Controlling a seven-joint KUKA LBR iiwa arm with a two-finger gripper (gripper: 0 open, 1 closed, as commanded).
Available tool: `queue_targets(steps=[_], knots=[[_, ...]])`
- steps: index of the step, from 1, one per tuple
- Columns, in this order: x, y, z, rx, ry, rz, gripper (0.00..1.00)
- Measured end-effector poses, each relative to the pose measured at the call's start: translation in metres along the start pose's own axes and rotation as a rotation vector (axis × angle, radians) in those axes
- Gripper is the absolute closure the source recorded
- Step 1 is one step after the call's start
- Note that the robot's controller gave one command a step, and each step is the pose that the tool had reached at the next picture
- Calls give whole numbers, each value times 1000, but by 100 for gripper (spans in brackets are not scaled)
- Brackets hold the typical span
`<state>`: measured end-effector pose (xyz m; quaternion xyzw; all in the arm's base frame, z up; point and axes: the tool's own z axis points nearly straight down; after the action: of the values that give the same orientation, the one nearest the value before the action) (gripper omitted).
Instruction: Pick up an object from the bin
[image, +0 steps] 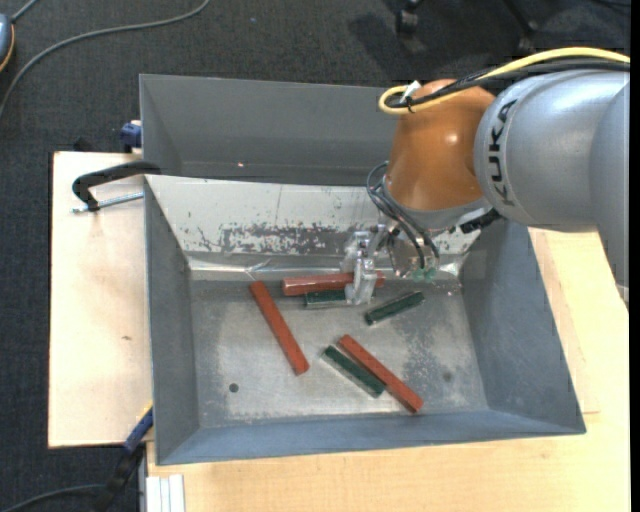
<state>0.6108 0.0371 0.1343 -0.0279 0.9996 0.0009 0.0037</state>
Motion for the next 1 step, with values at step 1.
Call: queue_targets(steps=[1], knots=[[-3,1,-42,0,-4,0,100]])
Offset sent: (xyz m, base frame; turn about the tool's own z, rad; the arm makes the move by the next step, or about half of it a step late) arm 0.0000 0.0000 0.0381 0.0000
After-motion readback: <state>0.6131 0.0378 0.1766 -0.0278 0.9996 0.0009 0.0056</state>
